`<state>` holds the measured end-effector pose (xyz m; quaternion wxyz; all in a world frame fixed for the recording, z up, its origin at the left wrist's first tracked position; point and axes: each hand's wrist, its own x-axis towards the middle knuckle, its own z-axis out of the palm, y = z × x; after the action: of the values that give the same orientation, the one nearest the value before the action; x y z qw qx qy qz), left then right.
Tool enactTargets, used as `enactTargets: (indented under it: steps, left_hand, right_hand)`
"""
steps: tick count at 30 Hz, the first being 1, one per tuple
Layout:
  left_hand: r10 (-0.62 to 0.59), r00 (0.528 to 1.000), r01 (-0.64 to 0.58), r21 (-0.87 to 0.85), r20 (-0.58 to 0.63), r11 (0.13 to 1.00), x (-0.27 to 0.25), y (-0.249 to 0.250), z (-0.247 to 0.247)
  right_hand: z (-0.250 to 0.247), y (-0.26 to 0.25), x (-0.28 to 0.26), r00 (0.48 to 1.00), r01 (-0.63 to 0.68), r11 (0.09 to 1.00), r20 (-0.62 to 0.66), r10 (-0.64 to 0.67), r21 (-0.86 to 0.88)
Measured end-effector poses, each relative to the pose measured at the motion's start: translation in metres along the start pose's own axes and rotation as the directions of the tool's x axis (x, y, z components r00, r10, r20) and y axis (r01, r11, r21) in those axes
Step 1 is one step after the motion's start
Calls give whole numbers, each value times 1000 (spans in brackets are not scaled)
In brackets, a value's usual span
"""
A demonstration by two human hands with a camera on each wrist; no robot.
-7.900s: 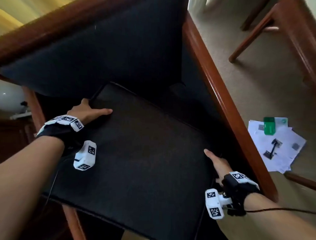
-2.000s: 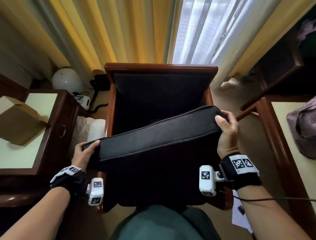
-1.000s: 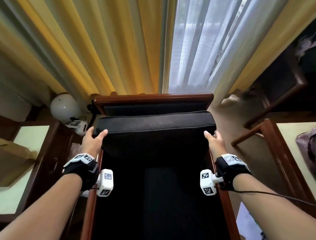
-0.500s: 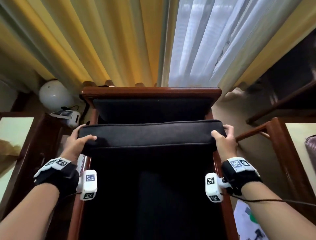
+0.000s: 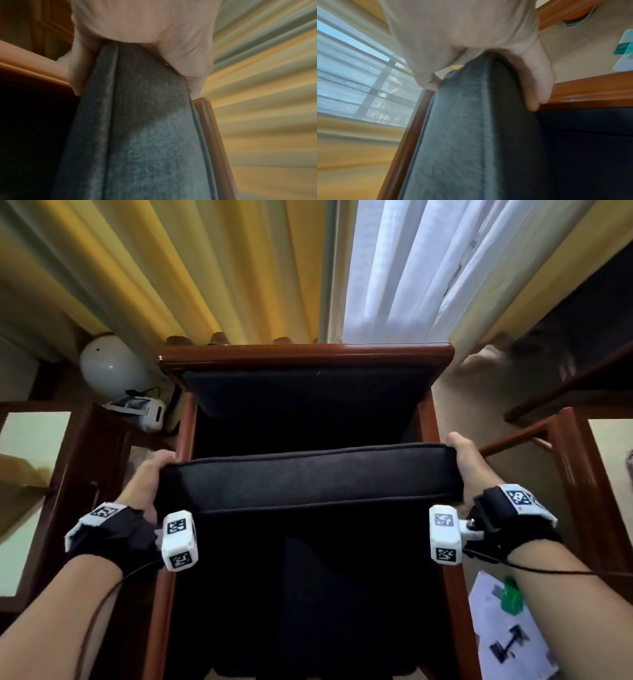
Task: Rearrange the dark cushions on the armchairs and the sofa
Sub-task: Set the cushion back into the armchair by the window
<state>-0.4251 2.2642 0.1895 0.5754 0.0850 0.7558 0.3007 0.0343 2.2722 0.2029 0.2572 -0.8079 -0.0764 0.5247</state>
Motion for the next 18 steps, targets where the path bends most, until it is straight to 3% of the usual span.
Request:
enactTargets:
  steps: [5,11,18]
  left_hand:
    - [-195,979,194,21,56,981,-28,-54,-25]
    - [-184,979,190,-67,84,980,-42,-82,-34]
    - [-74,996,79,-97,58,992,-61,-54,-35]
  right_hand:
    - [-11,27,-7,990,-64,997,121,67,-30]
    - [-24,76,-27,967,-185,983,176,183,-4]
    - [-36,61,-53,985,-139,979,128,120,152]
